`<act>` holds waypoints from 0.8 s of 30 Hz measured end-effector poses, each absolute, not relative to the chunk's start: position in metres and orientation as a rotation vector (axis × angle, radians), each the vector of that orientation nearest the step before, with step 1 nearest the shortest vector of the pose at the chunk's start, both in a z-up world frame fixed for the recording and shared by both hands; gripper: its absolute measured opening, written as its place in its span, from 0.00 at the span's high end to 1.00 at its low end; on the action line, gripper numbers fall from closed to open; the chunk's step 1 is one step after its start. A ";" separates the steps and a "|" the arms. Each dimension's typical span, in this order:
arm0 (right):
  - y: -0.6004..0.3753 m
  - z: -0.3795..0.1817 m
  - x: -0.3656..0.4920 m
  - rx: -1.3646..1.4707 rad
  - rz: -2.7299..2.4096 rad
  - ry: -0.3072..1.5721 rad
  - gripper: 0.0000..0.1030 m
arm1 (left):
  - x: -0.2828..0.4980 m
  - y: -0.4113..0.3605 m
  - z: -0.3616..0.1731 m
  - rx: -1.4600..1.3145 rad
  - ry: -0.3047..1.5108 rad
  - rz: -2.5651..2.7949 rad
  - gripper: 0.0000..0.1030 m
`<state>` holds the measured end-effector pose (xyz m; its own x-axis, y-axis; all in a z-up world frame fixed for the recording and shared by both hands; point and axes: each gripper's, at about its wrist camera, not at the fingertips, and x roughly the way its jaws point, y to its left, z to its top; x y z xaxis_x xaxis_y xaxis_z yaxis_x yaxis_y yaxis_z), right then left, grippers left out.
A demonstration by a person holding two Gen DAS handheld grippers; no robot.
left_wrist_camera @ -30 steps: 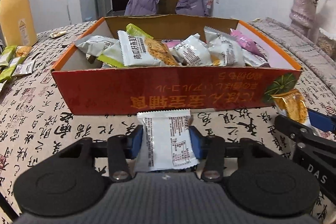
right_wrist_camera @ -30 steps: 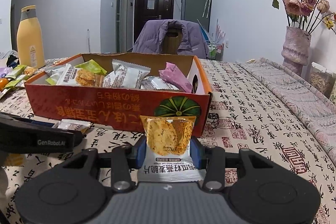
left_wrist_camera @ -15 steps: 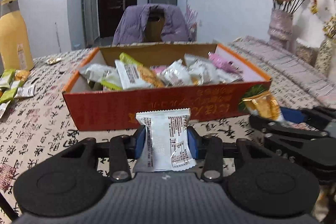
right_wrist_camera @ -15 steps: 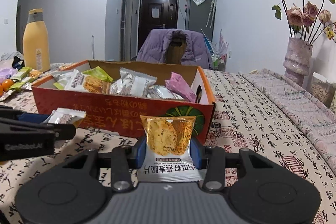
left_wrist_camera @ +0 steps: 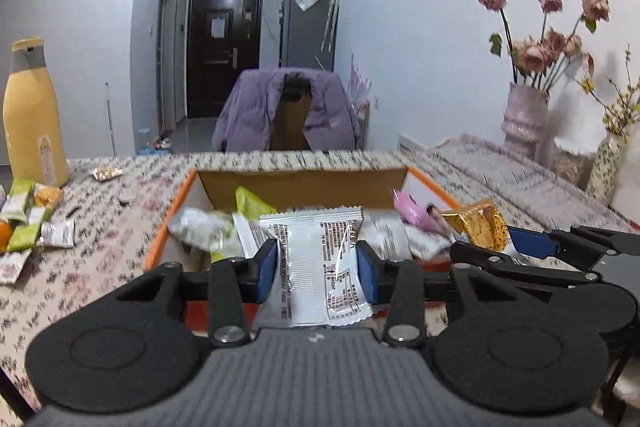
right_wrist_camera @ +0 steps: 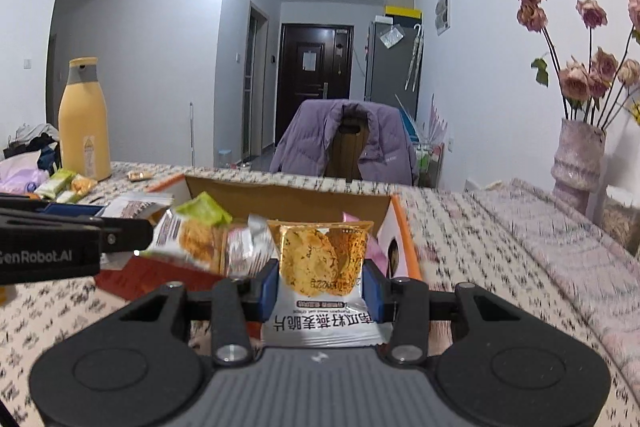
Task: Organize snacks
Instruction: 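Carry the cracker pack and white packet over the box, then lower both packs into the box and open both grippers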
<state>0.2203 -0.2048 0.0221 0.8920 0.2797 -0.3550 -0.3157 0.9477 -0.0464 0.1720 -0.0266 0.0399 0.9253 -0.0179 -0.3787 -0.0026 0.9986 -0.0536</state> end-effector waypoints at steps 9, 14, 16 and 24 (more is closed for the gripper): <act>-0.190 0.038 0.260 -0.096 0.321 0.345 0.59 | 0.204 -0.012 0.054 -0.072 0.350 0.017 0.59; -0.181 0.042 0.285 -0.081 0.323 0.351 0.59 | 0.229 -0.003 0.056 -0.080 0.347 0.044 0.59; -0.177 0.042 0.295 -0.073 0.322 0.356 0.59 | 0.240 0.001 0.055 -0.093 0.348 0.054 0.59; -0.168 0.026 0.316 -0.048 0.309 0.339 0.59 | 0.266 0.016 0.033 -0.129 0.353 0.085 0.59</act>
